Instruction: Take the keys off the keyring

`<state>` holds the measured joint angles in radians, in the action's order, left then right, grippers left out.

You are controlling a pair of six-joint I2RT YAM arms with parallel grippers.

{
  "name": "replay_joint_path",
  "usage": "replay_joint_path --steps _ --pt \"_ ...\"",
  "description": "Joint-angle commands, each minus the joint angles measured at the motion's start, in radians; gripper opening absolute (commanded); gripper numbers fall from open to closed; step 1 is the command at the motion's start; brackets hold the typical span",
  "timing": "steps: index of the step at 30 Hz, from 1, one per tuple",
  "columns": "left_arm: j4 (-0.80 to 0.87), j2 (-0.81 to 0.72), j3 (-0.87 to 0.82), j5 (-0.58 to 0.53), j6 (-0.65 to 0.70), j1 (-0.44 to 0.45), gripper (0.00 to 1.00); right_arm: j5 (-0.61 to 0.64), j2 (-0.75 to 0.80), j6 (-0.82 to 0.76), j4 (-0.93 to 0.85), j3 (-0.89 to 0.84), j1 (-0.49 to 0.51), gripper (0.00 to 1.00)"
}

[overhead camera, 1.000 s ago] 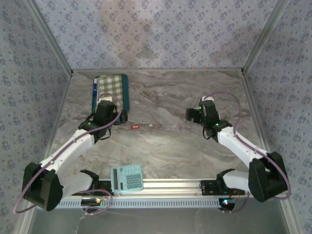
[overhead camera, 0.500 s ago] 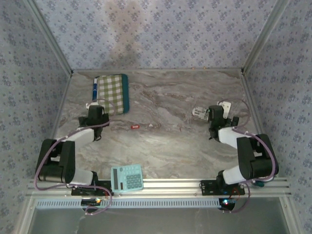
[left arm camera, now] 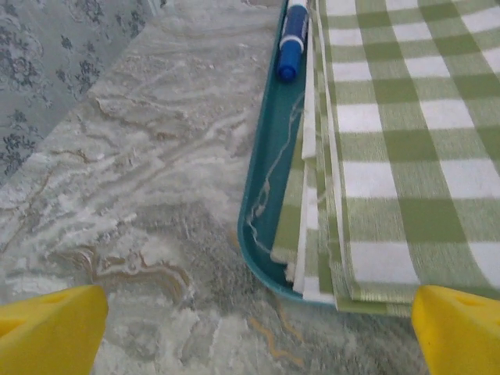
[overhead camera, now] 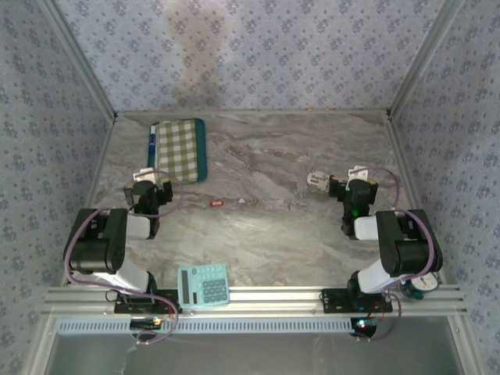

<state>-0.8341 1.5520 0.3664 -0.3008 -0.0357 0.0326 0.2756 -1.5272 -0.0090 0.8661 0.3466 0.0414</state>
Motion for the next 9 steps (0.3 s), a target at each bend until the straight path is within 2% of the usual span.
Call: replay_joint_path --steps 1,2,3,6,9 --pt "-0.059 -0.009 0.017 0.02 -0.019 -0.002 0.99 -0.061 0.002 -0.008 0.01 0.015 -0.023 1.0" --pt "-0.012 -0.021 0.026 0.023 -0.025 -0.003 0.99 -0.071 0.001 -0.007 0.007 0.016 -0.027 1.0" --pt "-0.04 -0.012 0.02 0.019 -0.02 -0.003 0.99 -0.076 0.004 -0.014 0.007 0.016 -0.025 1.0" --pt "-0.038 -0.013 0.021 0.02 -0.02 -0.002 0.99 -0.193 0.003 -0.011 -0.046 0.041 -0.06 1.0" --pt "-0.038 -0.014 0.022 0.019 -0.02 -0.002 0.99 -0.194 0.001 -0.011 -0.034 0.036 -0.061 1.0"
